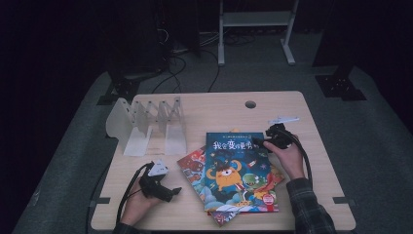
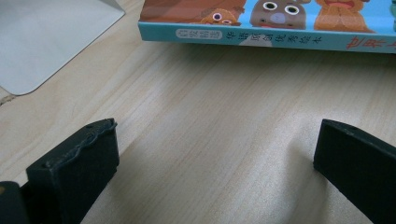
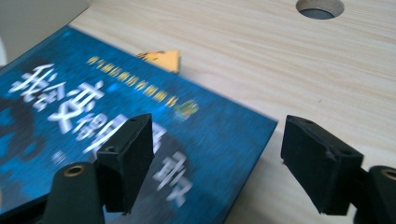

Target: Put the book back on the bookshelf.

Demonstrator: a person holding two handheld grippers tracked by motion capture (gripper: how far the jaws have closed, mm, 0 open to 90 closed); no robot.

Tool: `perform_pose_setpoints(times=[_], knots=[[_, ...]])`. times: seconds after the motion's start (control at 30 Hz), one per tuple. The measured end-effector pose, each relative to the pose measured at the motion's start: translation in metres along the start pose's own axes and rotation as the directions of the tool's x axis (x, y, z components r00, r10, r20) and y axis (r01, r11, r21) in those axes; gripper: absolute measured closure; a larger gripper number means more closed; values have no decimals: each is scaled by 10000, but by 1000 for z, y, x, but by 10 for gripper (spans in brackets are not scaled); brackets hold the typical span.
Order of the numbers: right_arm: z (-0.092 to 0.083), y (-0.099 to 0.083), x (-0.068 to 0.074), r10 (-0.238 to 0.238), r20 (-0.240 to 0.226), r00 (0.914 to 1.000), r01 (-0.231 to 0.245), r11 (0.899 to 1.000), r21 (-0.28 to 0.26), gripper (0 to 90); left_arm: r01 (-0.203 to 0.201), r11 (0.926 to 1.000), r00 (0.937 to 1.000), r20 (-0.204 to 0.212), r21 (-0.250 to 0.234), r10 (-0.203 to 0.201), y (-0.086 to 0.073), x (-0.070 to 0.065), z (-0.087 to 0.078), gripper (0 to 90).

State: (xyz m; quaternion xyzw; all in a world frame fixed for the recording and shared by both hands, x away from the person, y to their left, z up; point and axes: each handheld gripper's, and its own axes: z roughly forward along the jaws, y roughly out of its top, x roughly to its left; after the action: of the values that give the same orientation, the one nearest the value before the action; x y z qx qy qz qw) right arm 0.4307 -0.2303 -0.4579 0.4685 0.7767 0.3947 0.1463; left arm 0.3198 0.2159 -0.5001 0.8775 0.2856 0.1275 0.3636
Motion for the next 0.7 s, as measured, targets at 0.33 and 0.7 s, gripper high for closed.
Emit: perform_pose_setpoints(times=[0.33, 0.7], knots=[[23, 9, -20, 487, -648, 9967, -474, 9986, 227, 230, -2, 10000, 10000, 7, 21, 2, 0, 0, 0, 0], [28, 8, -16, 512, -916, 9945, -479, 9981, 380, 243, -113, 9999, 9999, 87, 19, 113, 0, 0, 0, 0]])
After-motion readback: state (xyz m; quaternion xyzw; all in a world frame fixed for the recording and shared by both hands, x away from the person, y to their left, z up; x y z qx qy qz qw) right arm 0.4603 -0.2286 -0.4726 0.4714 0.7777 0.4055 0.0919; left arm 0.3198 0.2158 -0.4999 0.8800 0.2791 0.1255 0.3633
